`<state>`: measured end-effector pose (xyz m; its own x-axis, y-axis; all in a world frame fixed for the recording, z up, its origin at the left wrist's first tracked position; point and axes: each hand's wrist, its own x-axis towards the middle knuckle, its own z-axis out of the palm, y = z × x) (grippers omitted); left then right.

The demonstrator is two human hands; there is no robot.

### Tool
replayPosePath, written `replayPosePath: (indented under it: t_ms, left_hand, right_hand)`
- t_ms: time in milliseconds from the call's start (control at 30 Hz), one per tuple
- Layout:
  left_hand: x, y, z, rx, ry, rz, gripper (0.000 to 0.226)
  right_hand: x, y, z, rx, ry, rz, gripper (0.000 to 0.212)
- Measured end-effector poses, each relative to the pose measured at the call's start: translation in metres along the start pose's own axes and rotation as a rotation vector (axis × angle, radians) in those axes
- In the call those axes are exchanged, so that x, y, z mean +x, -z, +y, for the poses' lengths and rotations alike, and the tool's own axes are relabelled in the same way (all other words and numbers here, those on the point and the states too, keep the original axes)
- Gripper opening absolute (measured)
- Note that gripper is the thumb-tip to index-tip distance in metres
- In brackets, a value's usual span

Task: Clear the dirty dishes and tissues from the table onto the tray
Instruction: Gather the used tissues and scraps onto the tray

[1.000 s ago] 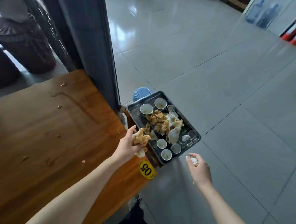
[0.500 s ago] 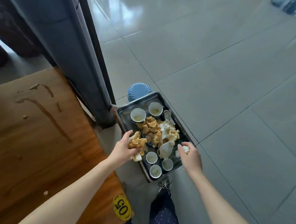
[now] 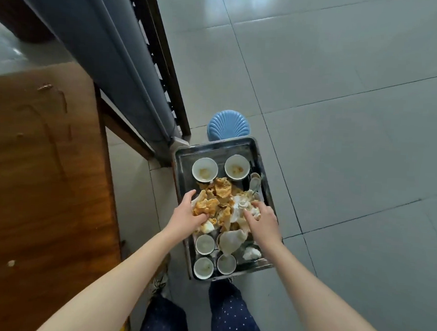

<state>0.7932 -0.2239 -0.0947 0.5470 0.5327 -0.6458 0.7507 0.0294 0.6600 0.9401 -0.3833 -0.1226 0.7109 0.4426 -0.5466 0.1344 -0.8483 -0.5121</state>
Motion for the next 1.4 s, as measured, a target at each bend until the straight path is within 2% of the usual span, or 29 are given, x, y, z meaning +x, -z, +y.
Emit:
replayPosePath:
  t_ms: [267, 367, 567, 900, 1400]
  left_hand:
    - [0.028, -0.047, 0.002, -0.114, 0.043, 0.109, 0.061]
    - [0.03, -0.058, 0.006, -0.124, 0.048, 0.116, 0.064]
    - [0.019, -0.066, 0.016, -0.135, 0.054, 0.055, 0.081]
    - [-0.037, -0.038, 0.0, -0.092, 0.052, 0.123, 0.075]
    - [-0.145, -0.006, -0.06, -0.021, -0.037, 0.162, 0.068]
  right_hand:
    - [0.042, -0.007, 0.028, -0.001, 0.098, -0.204, 0.071]
    - [0.037, -0.001, 0.041, -0.001, 0.106, -0.227, 0.072]
    - [0.016, 0.025, 0.077, -0.034, 0.044, -0.213, 0.072]
    - [-0.035, 0.055, 0.083, -0.002, 0.016, -0.147, 0.064]
    - [-0.164, 0.018, 0.085, 0.07, 0.041, 0.023, 0.056]
